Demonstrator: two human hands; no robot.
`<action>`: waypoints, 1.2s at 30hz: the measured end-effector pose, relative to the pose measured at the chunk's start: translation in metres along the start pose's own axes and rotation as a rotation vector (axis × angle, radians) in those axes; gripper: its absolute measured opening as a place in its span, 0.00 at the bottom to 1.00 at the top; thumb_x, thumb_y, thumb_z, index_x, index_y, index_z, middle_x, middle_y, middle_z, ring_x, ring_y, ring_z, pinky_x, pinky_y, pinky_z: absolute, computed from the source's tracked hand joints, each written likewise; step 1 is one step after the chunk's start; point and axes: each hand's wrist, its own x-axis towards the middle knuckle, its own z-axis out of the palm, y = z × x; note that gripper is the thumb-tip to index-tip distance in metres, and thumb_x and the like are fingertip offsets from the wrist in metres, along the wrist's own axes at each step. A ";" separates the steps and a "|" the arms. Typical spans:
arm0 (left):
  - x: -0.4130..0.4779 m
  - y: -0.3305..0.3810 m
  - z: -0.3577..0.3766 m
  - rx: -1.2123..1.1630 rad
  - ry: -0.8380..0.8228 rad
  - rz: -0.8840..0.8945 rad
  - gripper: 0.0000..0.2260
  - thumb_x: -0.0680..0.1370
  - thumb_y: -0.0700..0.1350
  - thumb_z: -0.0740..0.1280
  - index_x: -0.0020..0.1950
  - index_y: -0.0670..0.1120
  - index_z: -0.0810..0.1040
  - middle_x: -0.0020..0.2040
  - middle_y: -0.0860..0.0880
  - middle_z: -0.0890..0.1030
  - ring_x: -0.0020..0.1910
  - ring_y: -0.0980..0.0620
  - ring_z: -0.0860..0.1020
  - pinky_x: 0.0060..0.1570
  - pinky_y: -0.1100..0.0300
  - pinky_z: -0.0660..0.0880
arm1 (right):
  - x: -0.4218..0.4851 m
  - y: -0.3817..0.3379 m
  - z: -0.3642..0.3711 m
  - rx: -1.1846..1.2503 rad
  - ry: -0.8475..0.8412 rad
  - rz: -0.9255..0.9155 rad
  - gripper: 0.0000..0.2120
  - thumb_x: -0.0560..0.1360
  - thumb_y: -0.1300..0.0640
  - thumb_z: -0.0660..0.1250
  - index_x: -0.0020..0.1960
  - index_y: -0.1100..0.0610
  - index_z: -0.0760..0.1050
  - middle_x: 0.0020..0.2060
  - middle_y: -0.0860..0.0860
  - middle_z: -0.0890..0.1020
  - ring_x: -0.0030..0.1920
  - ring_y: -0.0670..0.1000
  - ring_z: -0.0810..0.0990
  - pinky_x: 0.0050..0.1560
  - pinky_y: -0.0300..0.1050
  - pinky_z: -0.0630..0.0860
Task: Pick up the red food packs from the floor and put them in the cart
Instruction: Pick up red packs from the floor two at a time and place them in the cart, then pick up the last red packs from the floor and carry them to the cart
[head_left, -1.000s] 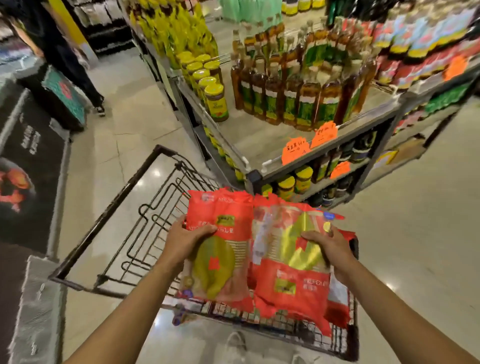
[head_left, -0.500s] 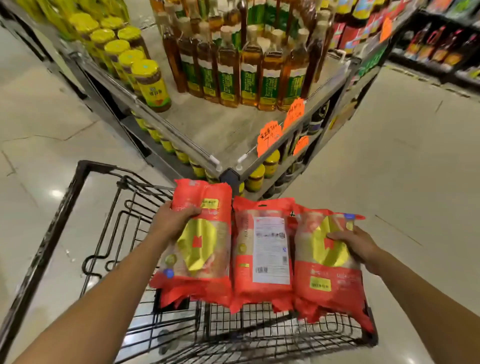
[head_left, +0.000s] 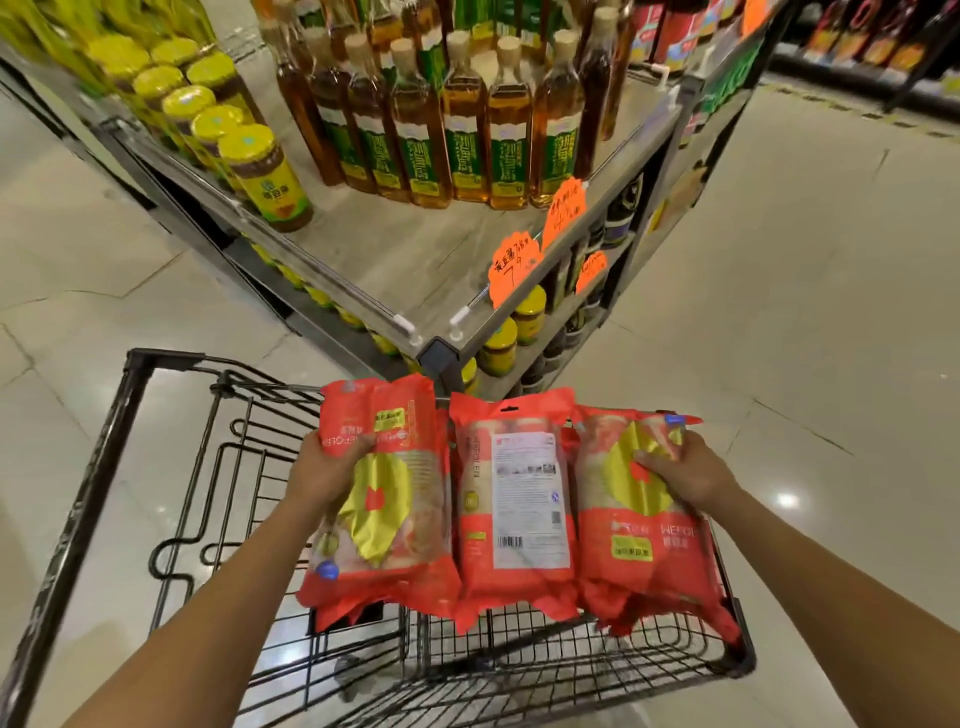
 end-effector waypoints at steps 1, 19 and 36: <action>0.003 -0.005 -0.003 0.000 -0.002 0.004 0.41 0.56 0.71 0.75 0.60 0.46 0.81 0.51 0.45 0.86 0.49 0.44 0.85 0.56 0.42 0.81 | -0.005 -0.007 -0.004 -0.050 0.026 0.003 0.39 0.68 0.34 0.77 0.69 0.57 0.73 0.61 0.57 0.82 0.60 0.61 0.82 0.55 0.49 0.75; -0.139 0.129 0.035 0.816 0.042 1.115 0.35 0.76 0.61 0.69 0.75 0.40 0.69 0.68 0.38 0.76 0.64 0.35 0.76 0.60 0.42 0.75 | -0.220 -0.096 -0.024 -0.646 0.550 -0.343 0.40 0.76 0.32 0.57 0.81 0.54 0.62 0.77 0.58 0.70 0.76 0.60 0.68 0.71 0.58 0.65; -0.464 0.207 0.272 0.793 -0.325 1.949 0.36 0.80 0.65 0.58 0.82 0.45 0.59 0.81 0.41 0.63 0.78 0.38 0.64 0.76 0.42 0.61 | -0.425 0.147 -0.178 -0.407 0.956 0.218 0.39 0.81 0.33 0.54 0.84 0.50 0.46 0.83 0.55 0.53 0.83 0.58 0.51 0.81 0.60 0.51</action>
